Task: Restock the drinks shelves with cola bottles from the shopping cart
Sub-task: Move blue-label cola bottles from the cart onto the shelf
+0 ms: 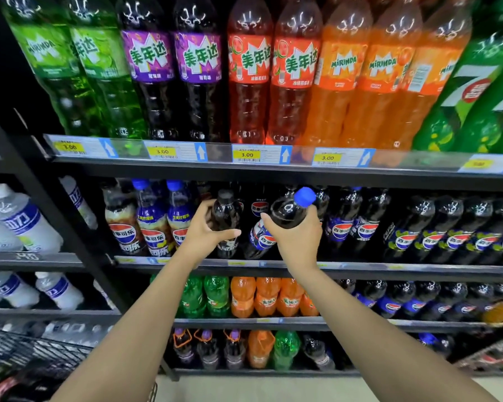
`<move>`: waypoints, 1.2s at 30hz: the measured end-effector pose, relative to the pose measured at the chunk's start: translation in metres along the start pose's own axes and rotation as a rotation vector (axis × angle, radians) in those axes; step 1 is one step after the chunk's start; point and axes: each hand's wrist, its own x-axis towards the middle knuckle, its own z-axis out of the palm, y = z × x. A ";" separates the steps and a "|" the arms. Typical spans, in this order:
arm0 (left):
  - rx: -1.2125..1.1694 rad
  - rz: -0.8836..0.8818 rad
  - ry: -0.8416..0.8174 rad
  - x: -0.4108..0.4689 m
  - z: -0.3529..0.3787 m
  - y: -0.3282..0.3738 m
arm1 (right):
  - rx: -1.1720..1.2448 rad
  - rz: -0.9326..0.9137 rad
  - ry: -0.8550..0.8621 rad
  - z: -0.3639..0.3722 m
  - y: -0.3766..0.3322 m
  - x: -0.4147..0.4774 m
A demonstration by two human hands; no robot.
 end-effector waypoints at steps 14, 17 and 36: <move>0.091 -0.091 -0.166 0.034 -0.015 0.001 | -0.311 0.048 -0.238 0.035 0.001 0.002; 0.085 -0.141 -0.156 0.040 -0.016 0.001 | -0.302 0.114 -0.187 0.039 -0.002 0.007; 0.359 0.048 0.004 0.044 0.001 0.046 | -0.405 0.209 -0.303 0.051 -0.021 0.030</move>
